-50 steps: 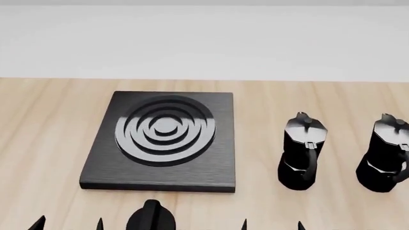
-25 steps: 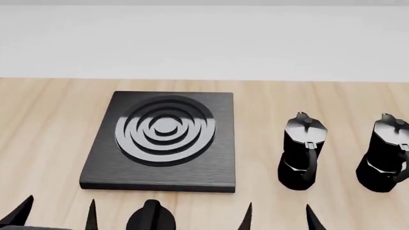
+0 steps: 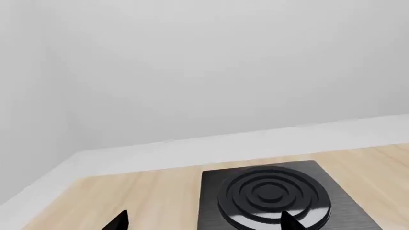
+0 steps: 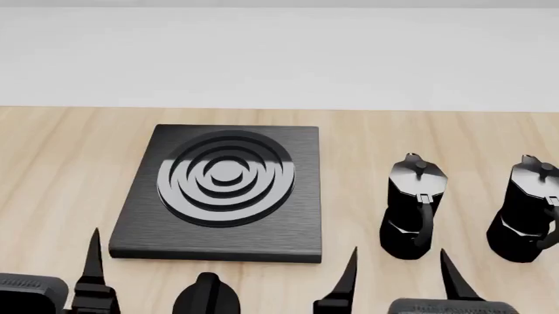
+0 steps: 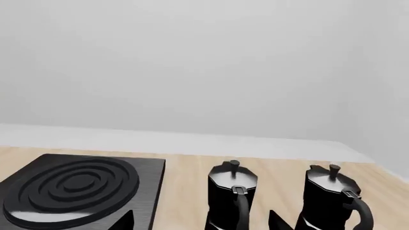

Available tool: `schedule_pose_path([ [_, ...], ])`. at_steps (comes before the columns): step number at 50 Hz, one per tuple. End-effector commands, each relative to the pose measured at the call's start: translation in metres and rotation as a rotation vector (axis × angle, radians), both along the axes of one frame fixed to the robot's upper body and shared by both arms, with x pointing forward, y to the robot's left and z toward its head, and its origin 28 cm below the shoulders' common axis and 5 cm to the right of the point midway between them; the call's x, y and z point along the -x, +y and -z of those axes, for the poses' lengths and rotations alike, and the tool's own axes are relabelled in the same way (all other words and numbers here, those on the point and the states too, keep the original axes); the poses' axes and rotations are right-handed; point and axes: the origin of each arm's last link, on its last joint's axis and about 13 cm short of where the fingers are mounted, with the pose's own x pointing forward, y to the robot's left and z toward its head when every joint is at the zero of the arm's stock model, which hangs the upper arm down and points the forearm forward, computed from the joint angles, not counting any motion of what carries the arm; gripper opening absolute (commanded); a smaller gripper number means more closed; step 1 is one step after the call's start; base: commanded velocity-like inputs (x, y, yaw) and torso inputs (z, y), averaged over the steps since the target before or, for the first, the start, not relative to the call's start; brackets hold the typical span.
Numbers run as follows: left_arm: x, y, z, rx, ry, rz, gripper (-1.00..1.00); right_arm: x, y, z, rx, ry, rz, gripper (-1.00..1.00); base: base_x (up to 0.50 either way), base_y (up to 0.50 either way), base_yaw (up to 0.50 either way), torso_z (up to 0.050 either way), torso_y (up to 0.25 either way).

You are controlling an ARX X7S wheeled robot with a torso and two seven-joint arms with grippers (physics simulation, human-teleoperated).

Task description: Put the right moka pot on the stove.

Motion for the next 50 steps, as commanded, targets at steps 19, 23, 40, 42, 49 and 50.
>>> schedule_pose_path([
  [19,0.008,-0.001,-0.003,-0.014,-0.030,0.012,1.00,0.000,0.000,-0.002,-0.004,0.002,0.000,1.00,0.00,0.00,0.00,0.000,0.000],
  [23,0.006,0.001,-0.002,-0.008,-0.033,-0.012,1.00,0.000,-0.001,-0.002,-0.010,-0.008,0.001,1.00,0.00,0.00,0.00,0.000,0.000],
  [40,0.006,0.000,0.001,-0.005,-0.023,-0.010,1.00,0.000,0.000,-0.001,0.004,-0.003,0.002,1.00,0.00,0.00,0.00,0.000,0.000],
  [42,0.006,0.000,0.001,-0.009,-0.024,-0.011,1.00,0.000,0.000,-0.001,0.004,-0.004,0.002,1.00,0.00,0.00,0.00,0.000,0.000],
  [49,0.006,0.000,0.001,-0.008,-0.028,-0.009,1.00,-0.001,-0.001,0.000,0.009,-0.003,0.005,1.00,0.00,0.00,0.00,0.000,0.000],
  [50,0.006,0.000,0.001,-0.014,-0.032,-0.009,1.00,-0.001,-0.001,0.000,0.009,-0.002,0.006,1.00,0.00,0.00,0.00,0.000,0.000],
])
